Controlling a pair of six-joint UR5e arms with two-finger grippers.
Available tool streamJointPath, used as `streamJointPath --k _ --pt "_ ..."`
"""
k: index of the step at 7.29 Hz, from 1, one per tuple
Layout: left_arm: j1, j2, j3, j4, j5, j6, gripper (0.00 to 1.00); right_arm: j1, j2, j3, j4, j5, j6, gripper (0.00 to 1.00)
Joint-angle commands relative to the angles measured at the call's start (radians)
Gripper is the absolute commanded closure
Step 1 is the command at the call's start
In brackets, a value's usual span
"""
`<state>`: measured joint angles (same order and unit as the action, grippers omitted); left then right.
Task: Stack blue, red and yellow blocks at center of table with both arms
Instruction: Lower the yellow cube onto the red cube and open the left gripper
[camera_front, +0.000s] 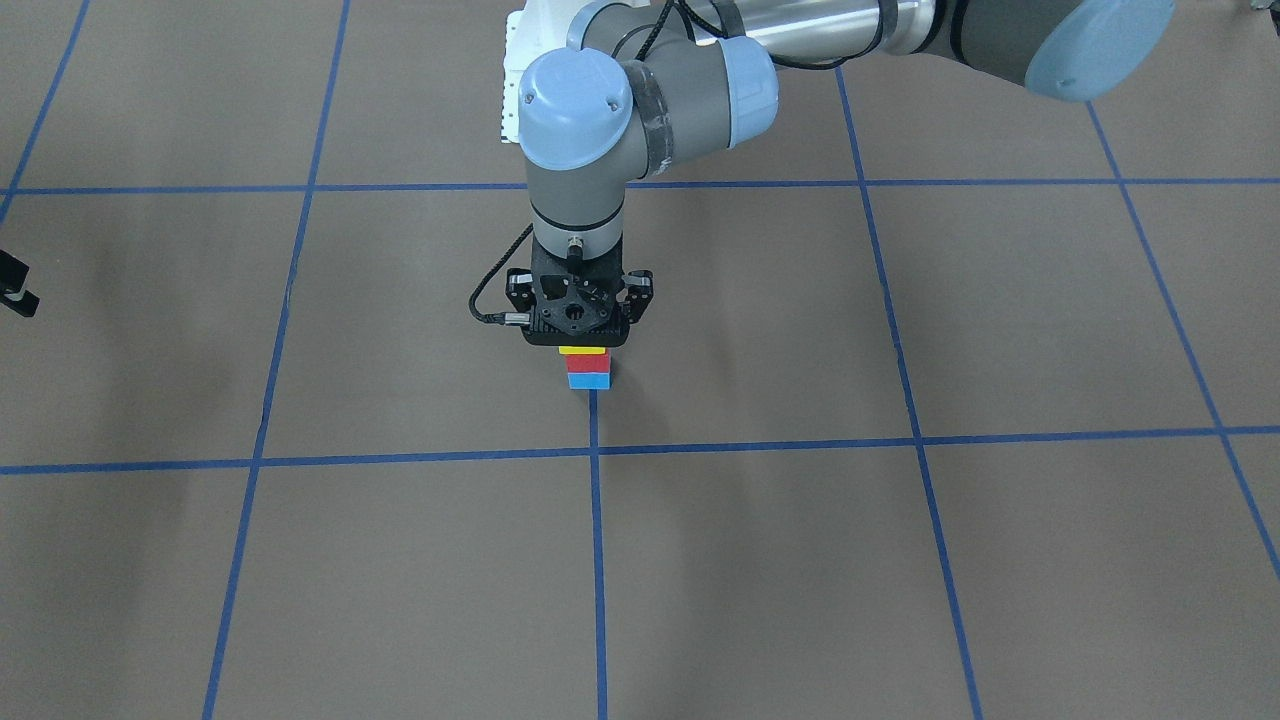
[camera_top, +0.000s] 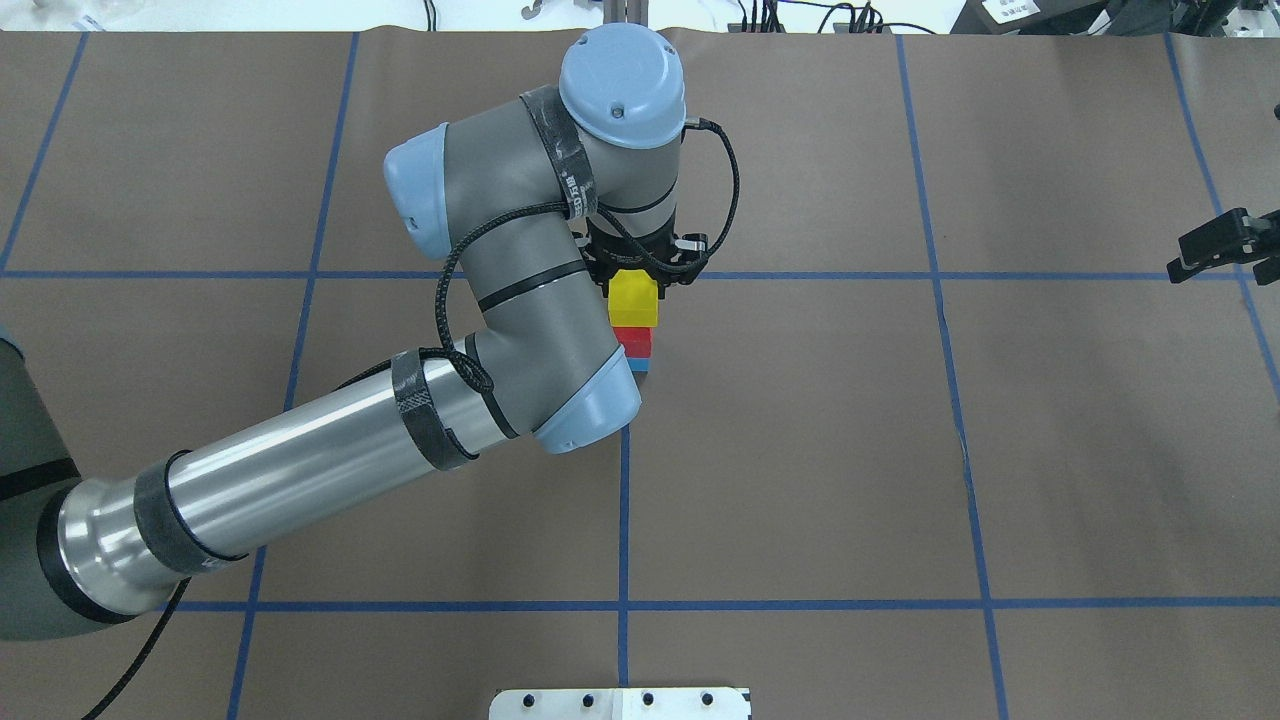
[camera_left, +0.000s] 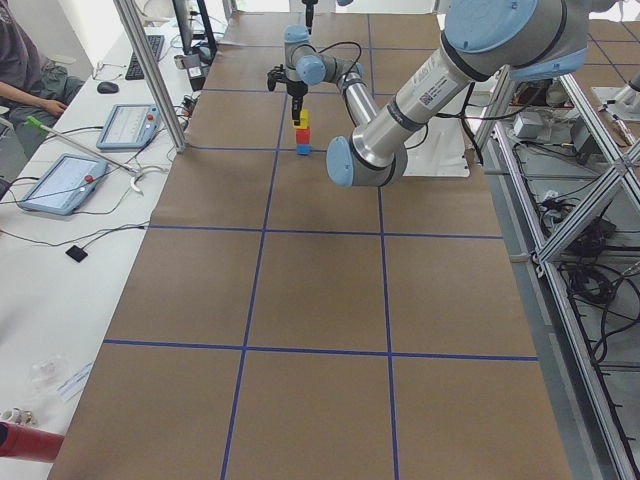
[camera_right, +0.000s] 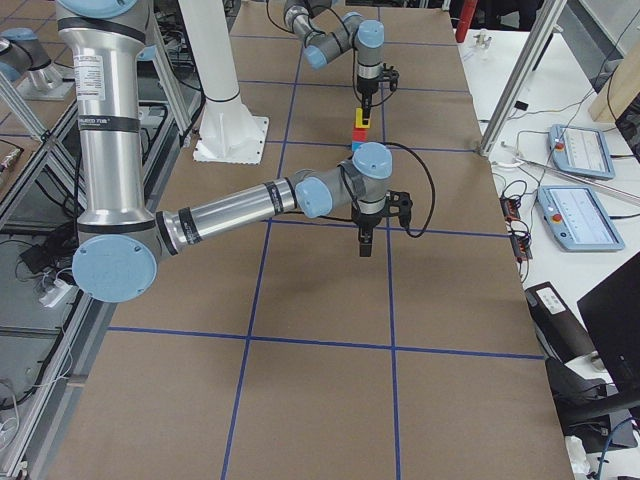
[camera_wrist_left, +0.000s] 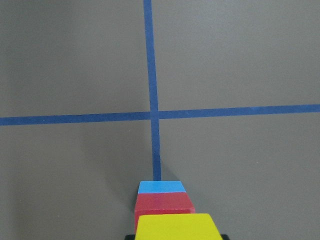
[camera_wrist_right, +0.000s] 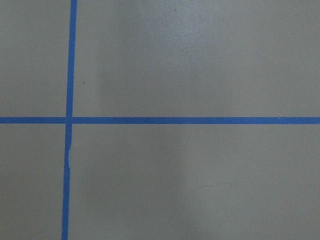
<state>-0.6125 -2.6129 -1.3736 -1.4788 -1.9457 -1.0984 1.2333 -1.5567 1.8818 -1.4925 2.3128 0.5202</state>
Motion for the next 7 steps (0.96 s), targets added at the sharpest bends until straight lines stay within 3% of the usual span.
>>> streamJointPath --k 1,7 --pt "-0.004 0.004 0.005 0.002 0.005 0.000 1.00 0.000 0.001 0.000 0.000 0.000 0.001 0.00" --pt "0.004 0.001 0.027 0.002 -0.001 -0.004 1.00 0.000 0.000 -0.001 0.000 -0.001 0.001 0.00"
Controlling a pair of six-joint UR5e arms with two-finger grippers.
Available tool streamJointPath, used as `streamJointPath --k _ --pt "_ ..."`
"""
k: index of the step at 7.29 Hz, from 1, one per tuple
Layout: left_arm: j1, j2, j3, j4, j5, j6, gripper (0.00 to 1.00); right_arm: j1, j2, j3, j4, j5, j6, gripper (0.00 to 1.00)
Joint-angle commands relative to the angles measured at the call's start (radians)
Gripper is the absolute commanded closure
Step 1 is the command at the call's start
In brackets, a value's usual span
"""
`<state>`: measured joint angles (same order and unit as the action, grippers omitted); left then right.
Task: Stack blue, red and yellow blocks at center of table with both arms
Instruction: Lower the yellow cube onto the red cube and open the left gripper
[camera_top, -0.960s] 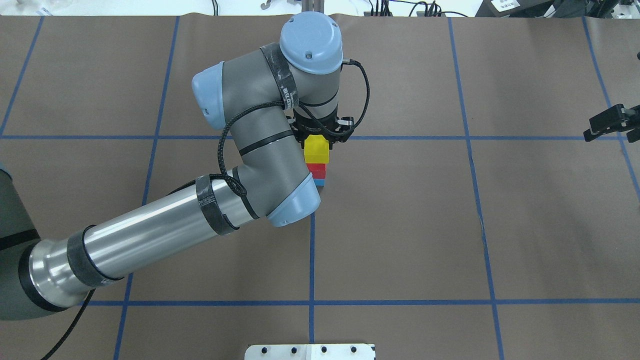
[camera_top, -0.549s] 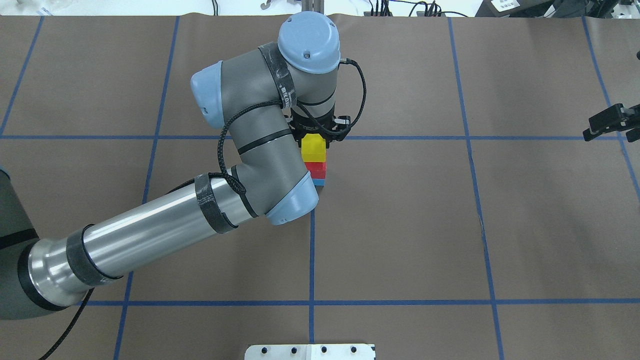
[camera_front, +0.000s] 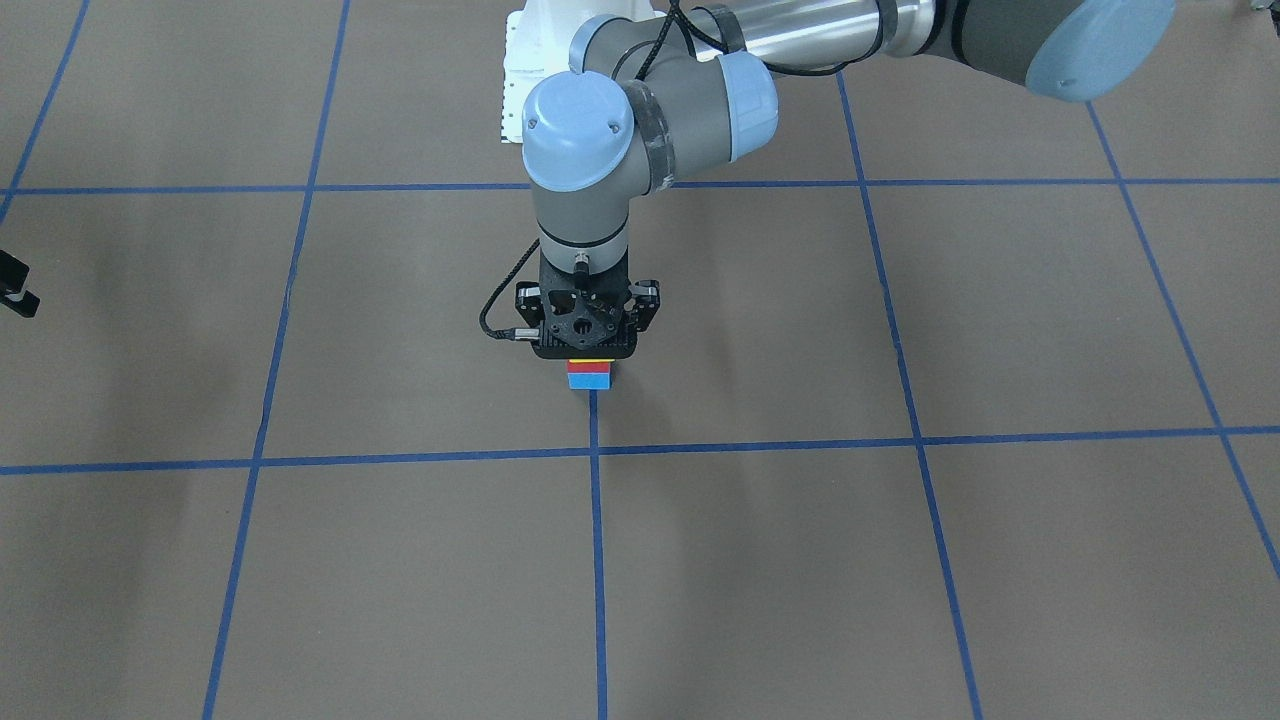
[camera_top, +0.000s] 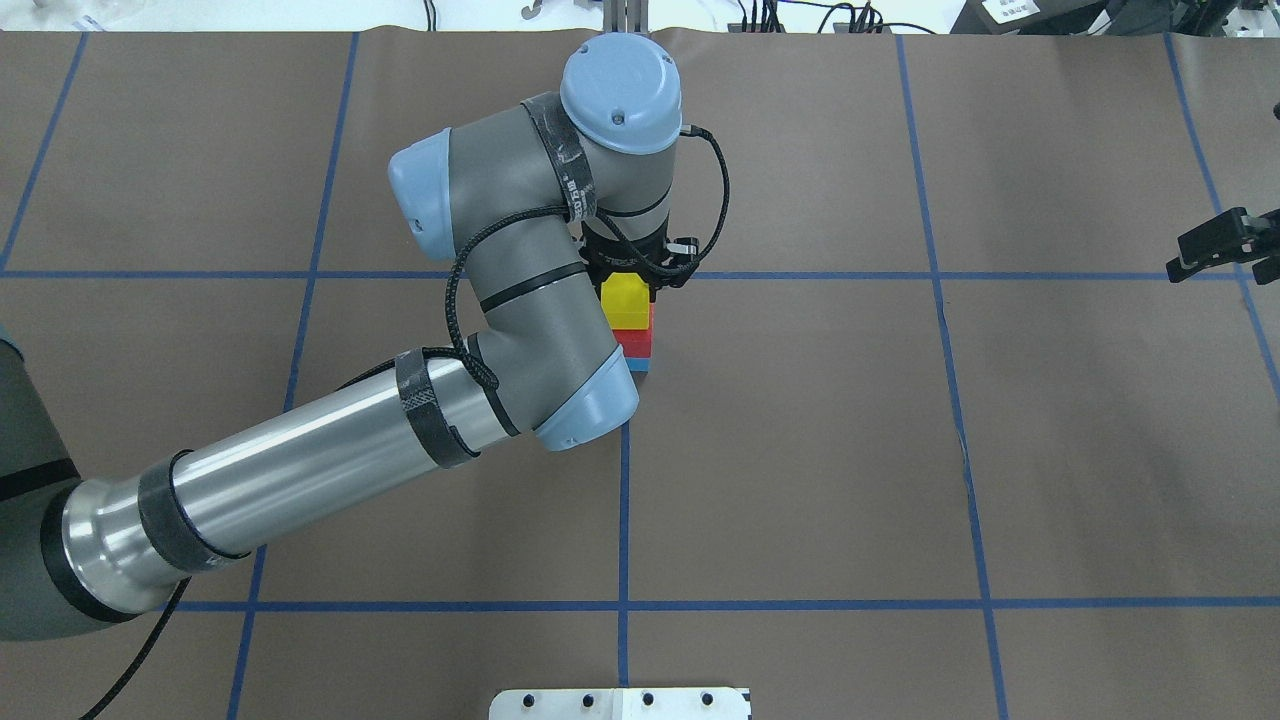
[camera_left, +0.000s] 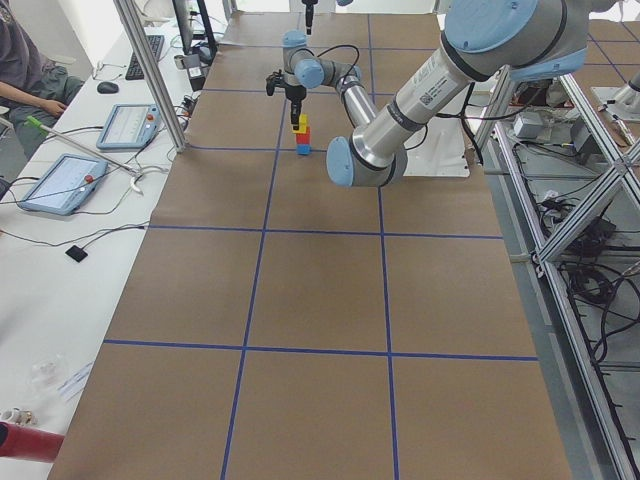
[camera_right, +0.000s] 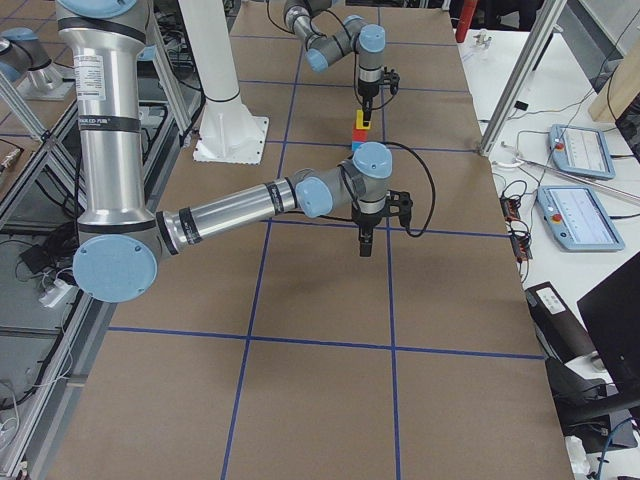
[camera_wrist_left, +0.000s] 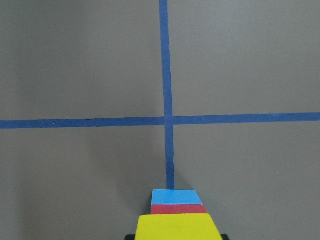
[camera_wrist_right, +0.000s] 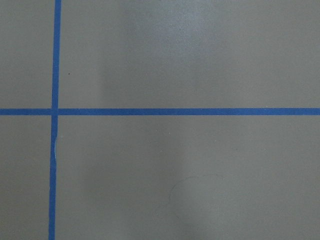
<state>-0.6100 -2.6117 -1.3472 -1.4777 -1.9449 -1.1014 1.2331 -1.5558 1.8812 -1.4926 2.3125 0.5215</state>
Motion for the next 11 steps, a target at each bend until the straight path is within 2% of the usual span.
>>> streamJointPath --k 1,11 --pt "0.001 -0.001 -0.001 0.000 -0.005 -0.005 1.00 0.000 -0.001 -0.001 0.000 -0.001 0.000 0.00" --pt "0.015 -0.001 -0.009 0.008 -0.006 -0.011 1.00 0.000 -0.004 0.001 0.000 -0.001 0.000 0.00"
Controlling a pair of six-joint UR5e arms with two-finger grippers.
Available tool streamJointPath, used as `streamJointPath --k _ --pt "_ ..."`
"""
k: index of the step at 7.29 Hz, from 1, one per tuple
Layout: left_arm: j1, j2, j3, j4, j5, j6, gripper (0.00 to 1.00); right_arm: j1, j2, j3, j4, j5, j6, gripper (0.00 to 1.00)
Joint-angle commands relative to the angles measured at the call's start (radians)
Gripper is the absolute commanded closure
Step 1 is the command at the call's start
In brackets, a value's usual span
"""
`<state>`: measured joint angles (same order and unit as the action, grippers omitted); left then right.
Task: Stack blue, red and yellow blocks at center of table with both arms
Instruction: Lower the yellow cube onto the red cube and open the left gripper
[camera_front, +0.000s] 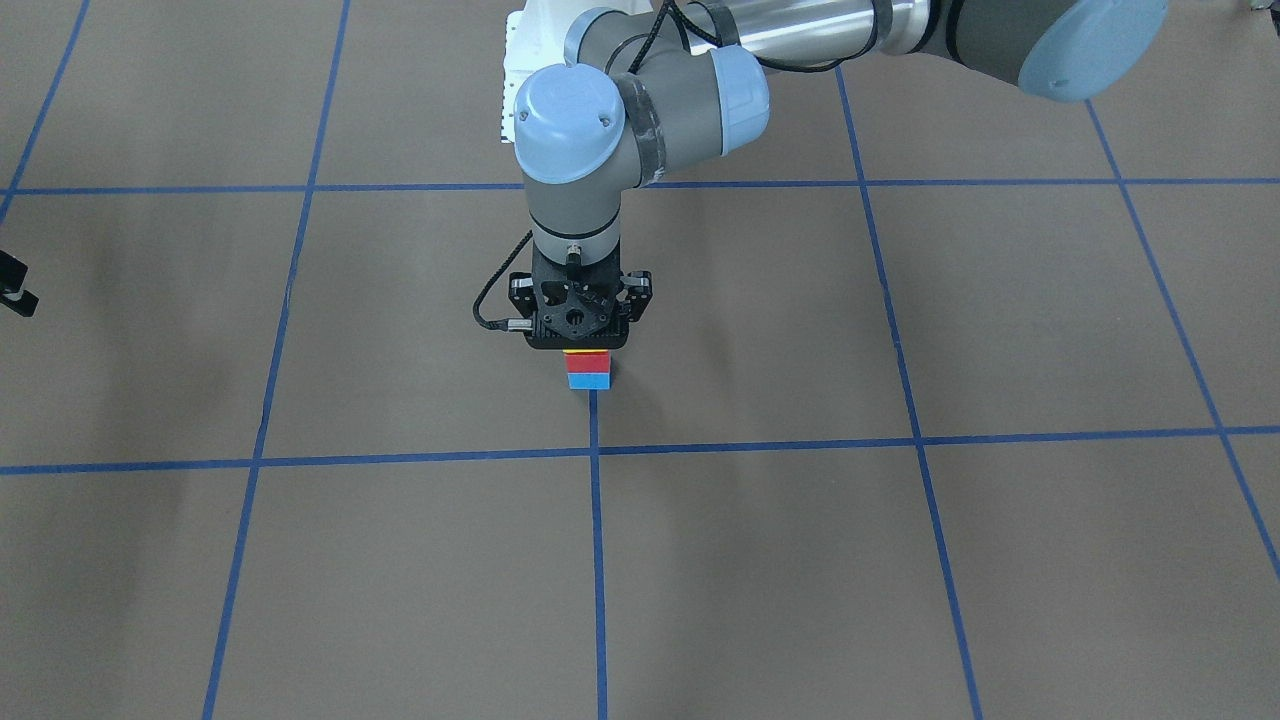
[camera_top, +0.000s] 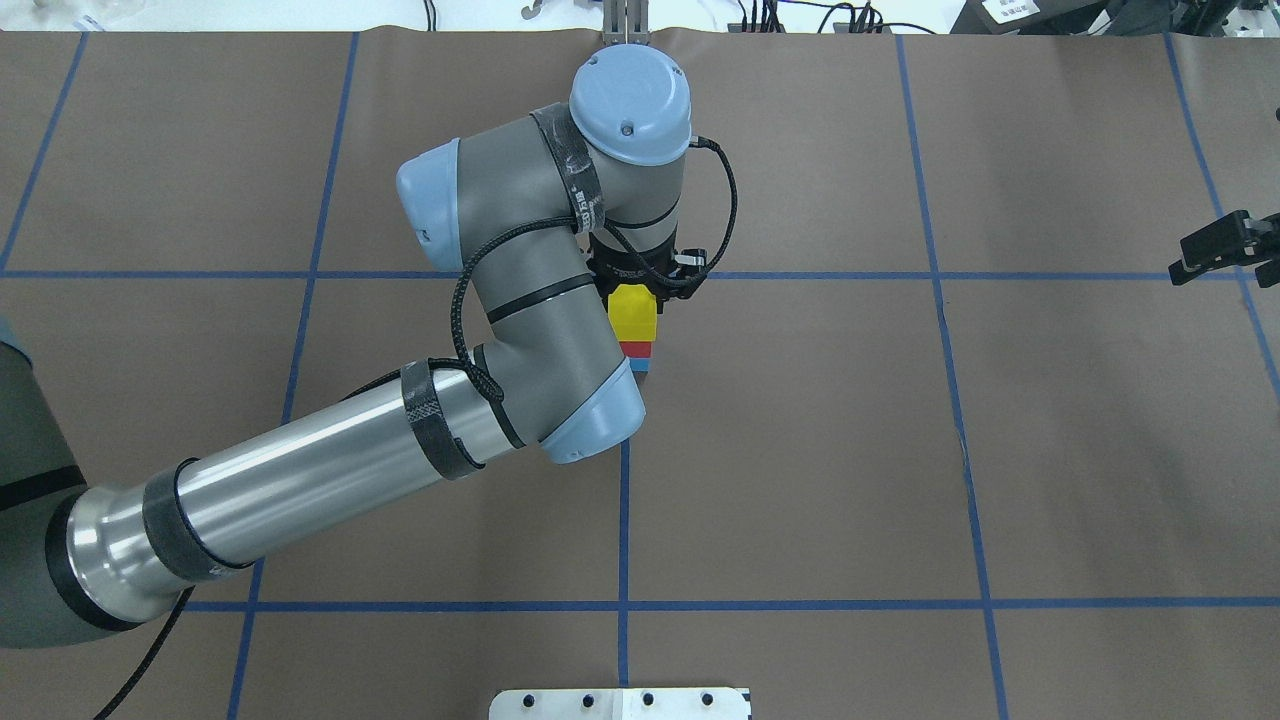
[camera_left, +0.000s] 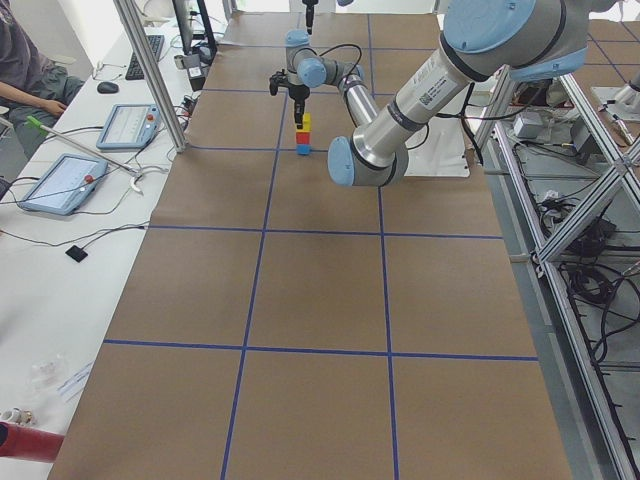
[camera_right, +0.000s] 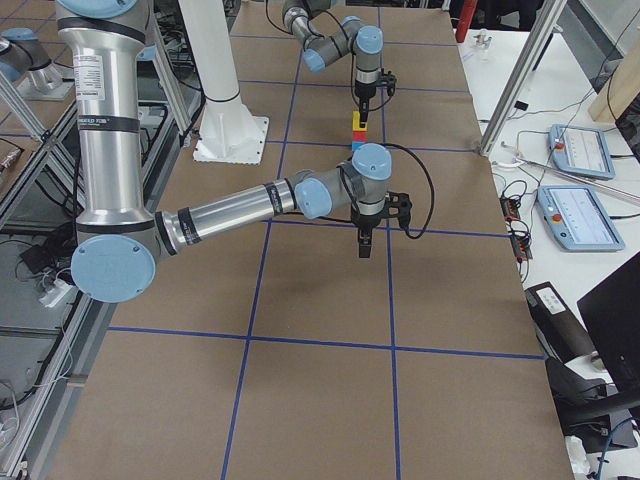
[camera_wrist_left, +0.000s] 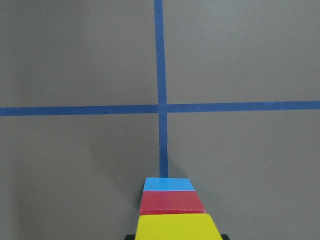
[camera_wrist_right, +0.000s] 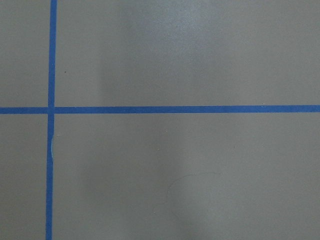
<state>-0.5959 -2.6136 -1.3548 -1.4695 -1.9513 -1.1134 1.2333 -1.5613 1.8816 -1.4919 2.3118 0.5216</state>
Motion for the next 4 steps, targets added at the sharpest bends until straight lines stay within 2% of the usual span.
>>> streamJointPath --k 1,4 --pt "0.001 0.001 0.000 0.000 0.000 0.001 1.00 0.000 0.001 0.001 -0.001 0.000 0.002 0.00" --pt "0.001 0.003 0.000 -0.002 0.000 0.003 1.00 -0.002 0.001 0.001 -0.001 0.001 0.006 0.00"
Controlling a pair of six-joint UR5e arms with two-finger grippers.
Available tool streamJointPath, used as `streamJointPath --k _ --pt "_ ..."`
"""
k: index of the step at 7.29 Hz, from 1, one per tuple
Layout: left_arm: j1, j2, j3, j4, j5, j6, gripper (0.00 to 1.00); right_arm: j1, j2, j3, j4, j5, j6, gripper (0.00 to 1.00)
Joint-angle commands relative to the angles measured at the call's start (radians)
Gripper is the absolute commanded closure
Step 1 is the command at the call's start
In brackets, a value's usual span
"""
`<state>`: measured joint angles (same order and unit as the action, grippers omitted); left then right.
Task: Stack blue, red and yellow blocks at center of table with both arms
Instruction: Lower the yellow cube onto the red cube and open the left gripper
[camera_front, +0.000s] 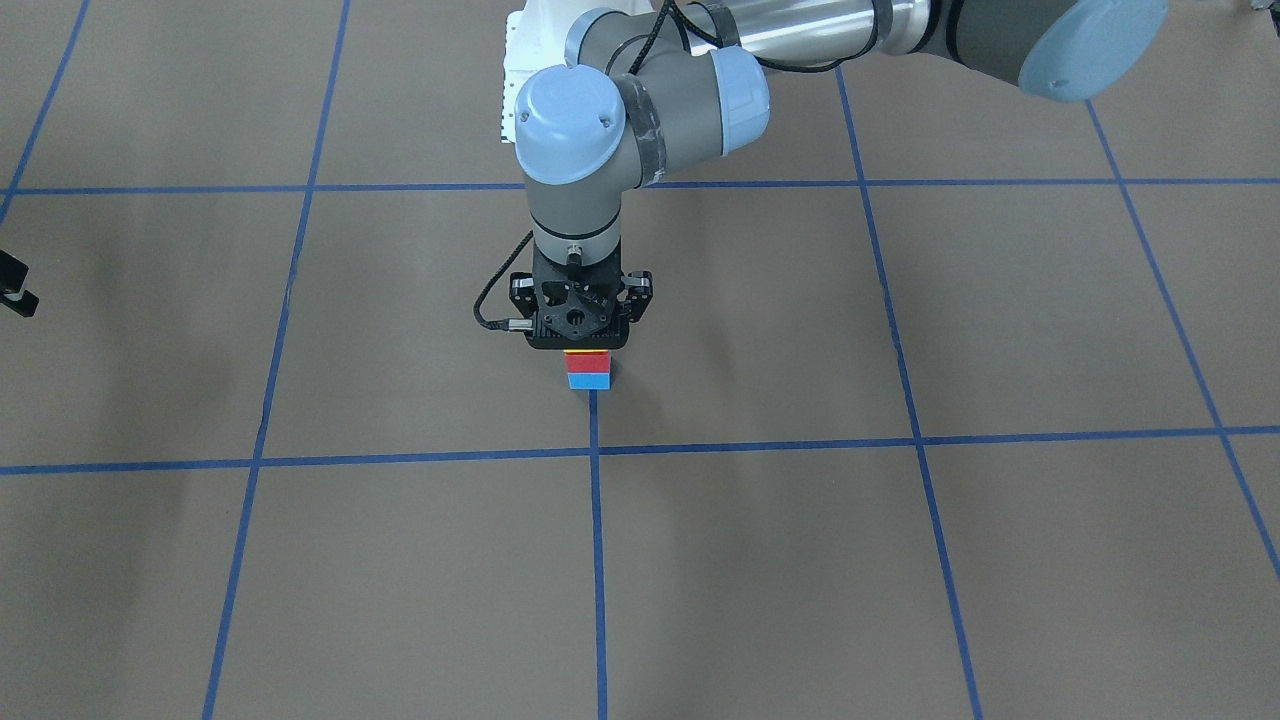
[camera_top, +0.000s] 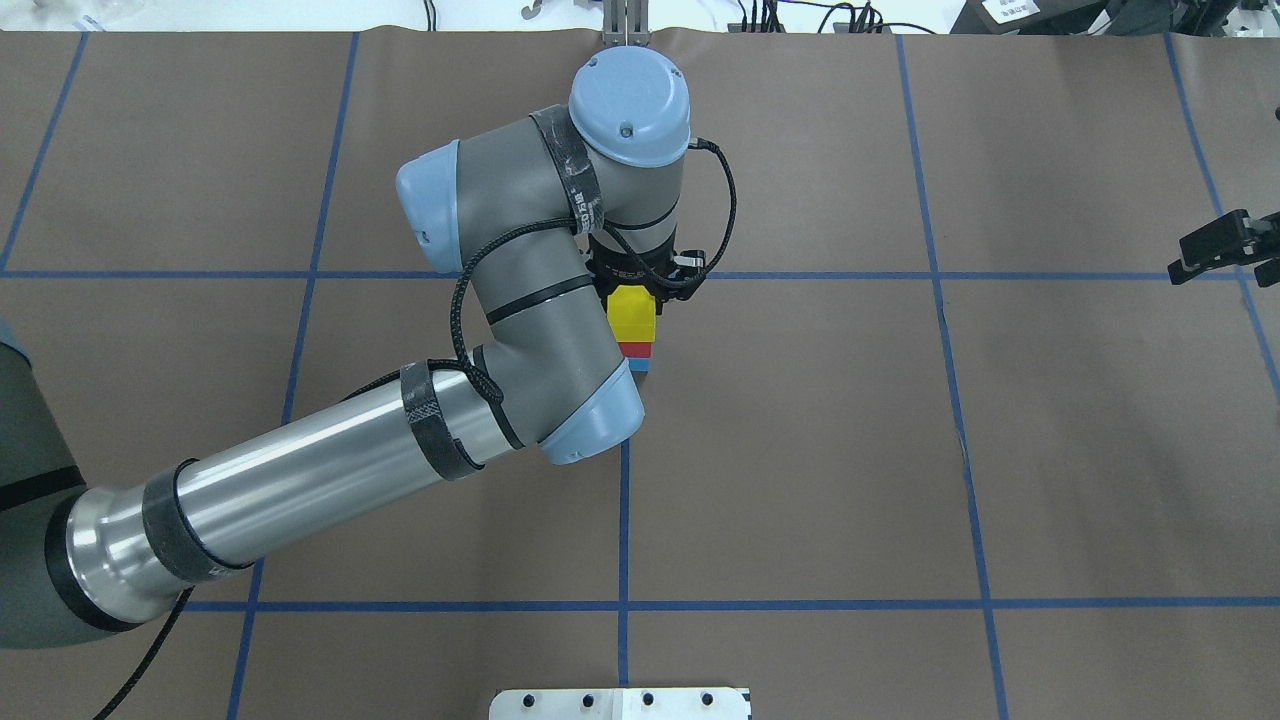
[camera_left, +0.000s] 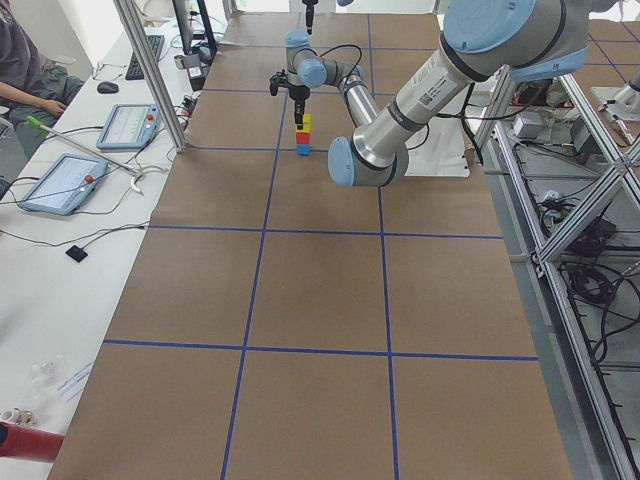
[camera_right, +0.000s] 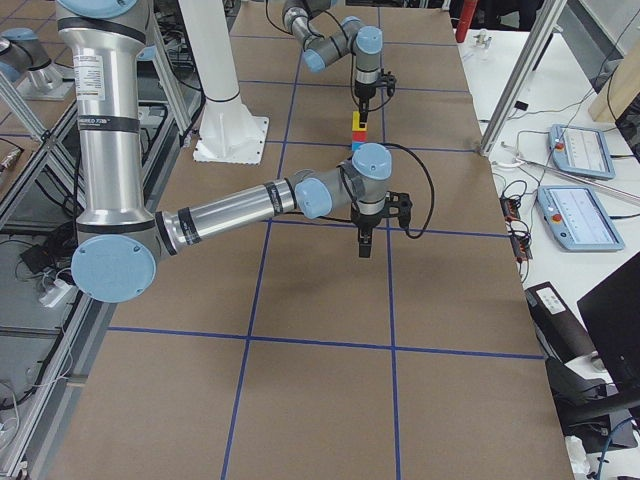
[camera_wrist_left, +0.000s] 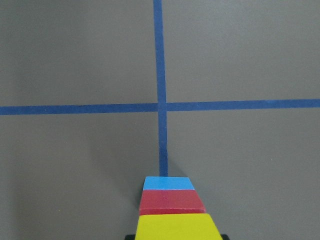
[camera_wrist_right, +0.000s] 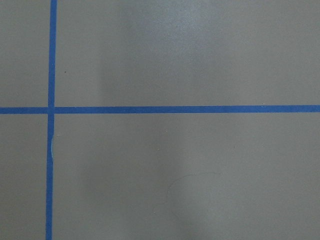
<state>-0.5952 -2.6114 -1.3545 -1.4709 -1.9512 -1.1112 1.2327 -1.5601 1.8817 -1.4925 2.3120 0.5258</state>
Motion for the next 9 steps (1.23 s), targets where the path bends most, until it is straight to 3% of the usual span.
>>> streamJointPath --k 1,4,5,6,7,9 --pt "0.000 0.001 0.000 0.000 0.000 0.001 1.00 -0.001 0.002 -0.001 0.000 0.000 0.003 0.00" --pt "0.000 0.002 0.002 0.000 0.002 0.001 0.96 -0.001 0.002 0.000 0.000 0.000 0.006 0.00" --pt "0.000 0.004 0.002 -0.002 0.002 0.005 0.48 -0.001 0.002 0.000 0.000 0.000 0.006 0.00" --pt "0.000 0.002 0.002 -0.002 0.003 0.007 0.14 -0.001 0.002 0.000 0.001 0.000 0.006 0.00" --pt "0.000 0.002 0.003 -0.002 0.003 0.008 0.00 -0.001 0.002 0.000 0.000 0.001 0.006 0.00" --pt "0.002 -0.001 0.002 -0.002 0.002 0.008 0.00 -0.001 0.002 -0.003 0.000 0.000 0.006 0.00"
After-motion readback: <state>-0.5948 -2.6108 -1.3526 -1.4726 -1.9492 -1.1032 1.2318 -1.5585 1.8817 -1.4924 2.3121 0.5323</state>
